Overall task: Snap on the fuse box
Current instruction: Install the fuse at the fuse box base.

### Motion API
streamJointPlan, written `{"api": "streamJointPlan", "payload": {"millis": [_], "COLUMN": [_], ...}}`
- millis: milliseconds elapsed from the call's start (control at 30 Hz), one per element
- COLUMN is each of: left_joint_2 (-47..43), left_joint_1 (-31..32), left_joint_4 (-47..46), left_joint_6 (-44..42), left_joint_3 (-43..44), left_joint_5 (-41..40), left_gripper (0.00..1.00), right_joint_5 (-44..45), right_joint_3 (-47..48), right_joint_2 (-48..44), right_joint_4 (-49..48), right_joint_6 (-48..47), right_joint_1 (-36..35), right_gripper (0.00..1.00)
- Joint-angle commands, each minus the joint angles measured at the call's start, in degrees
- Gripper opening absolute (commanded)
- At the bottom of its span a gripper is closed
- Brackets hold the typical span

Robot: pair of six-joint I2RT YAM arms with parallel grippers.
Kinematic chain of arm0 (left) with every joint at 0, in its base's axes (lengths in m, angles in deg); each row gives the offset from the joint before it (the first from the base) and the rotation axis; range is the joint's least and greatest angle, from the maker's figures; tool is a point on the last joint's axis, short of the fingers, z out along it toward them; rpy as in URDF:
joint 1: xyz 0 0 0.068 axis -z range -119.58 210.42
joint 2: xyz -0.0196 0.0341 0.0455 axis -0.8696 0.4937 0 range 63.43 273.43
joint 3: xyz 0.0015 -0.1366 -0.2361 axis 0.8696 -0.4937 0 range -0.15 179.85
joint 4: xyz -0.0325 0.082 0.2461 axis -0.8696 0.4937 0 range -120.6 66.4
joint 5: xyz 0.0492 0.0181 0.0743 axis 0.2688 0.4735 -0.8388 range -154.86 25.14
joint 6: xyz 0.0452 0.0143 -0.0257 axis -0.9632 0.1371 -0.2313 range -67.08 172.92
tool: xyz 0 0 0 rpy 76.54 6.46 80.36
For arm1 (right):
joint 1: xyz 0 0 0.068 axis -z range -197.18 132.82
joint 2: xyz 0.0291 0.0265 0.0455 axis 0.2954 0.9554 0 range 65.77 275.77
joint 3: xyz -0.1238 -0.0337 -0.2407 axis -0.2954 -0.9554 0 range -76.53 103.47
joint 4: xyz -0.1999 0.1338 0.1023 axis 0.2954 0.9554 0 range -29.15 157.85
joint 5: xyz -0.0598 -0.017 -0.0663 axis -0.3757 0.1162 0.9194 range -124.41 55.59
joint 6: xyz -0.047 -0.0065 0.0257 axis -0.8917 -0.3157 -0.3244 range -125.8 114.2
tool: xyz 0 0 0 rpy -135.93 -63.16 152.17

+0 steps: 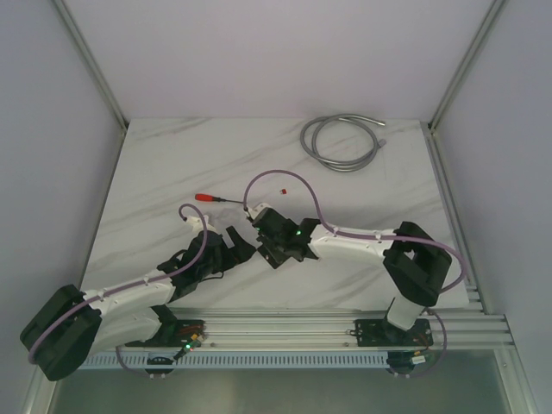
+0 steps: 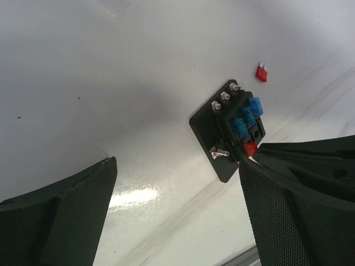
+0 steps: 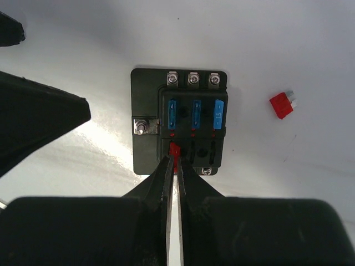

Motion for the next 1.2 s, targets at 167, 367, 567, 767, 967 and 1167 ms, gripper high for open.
{"api": "streamJointPlan", "payload": {"millis": [167,367,567,767,967,1167], "left_joint_2": [-1.4,1.1,6.4,13.6,16.7,17.0], "left_joint_1": [-0.5,-0.4,-0.4,0.0,1.2,2.4], "left_joint_4": [1.5,0.1,-7.7,-17.0,-17.9,-18.0], "left_joint_6": [2.5,3.1,5.1,8.2,9.6,10.5], "left_joint_3": [-1.6,-1.1,-2.0,-2.8,-2.2,-2.3], "left_joint_5": [-0.9,1.2,5.7,8.8,8.4,7.3], "left_gripper": [0.99,0.86,0.66,0.43,0.32,0.29], "right_joint_5": [5.2,5.0,3.8,2.6,1.7,1.8], "right_joint_3": [5.3,6.7,7.6,7.6,7.7,8.7], "right_joint_2": [5.7,5.6,5.7,6.0,6.8,8.4], "right_joint_4": [6.4,6.4,5.9,4.9,4.5,4.5], "right_joint_6": [0.5,1.4,1.6,1.6,1.6,1.3], "right_joint_1": [-3.4,-4.4,-4.6,-4.7,-4.7,-5.3], "right_gripper": [0.00,0.00,0.05,0.05,0.04,0.03]}}
